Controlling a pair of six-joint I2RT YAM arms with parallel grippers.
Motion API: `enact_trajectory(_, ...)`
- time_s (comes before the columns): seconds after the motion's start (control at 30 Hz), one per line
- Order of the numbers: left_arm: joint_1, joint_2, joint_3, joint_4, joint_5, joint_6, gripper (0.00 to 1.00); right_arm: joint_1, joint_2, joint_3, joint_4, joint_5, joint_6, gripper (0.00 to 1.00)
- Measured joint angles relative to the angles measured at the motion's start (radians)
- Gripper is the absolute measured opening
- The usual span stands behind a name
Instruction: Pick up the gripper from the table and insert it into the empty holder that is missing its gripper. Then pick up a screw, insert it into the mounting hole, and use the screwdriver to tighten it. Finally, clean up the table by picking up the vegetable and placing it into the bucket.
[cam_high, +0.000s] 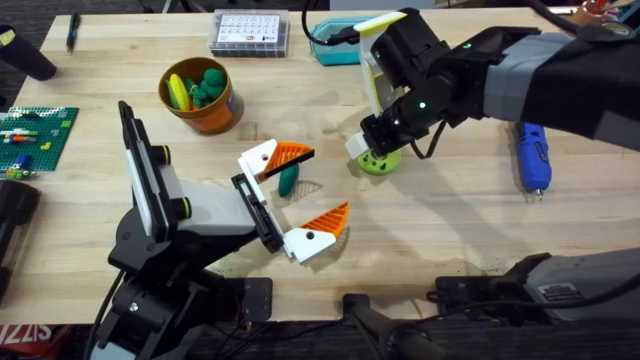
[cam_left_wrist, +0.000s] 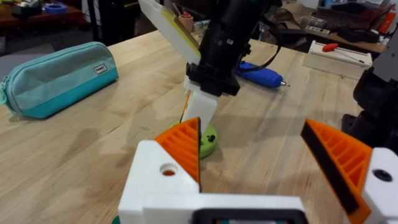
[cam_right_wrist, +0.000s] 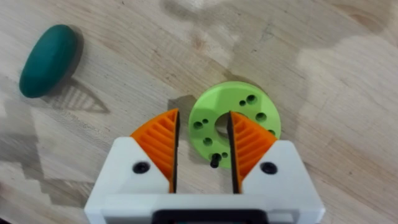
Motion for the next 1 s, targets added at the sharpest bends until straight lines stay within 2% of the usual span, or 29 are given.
enact_trajectory(0.37,0.000,0.000,0.000,0.000,0.000,0.000,0.986,-0.002,-0.028,0.008,-0.100,-0.005,0.031,0.440)
enact_trajectory(0.7,0.000,0.000,0.000,0.000,0.000,0.000,0.986,0.011,-0.245,0.017,-0.255,0.016,0.035,0.440)
enact_trajectory(0.83,0.000,0.000,0.000,0.000,0.000,0.000,0.986,0.040,-0.288,-0.020,-0.217,0.058,0.062,0.440)
enact_trajectory(1.0,0.000,0.000,0.000,0.000,0.000,0.000,0.986,0.060,-0.273,-0.153,-0.091,0.079,0.099,0.440)
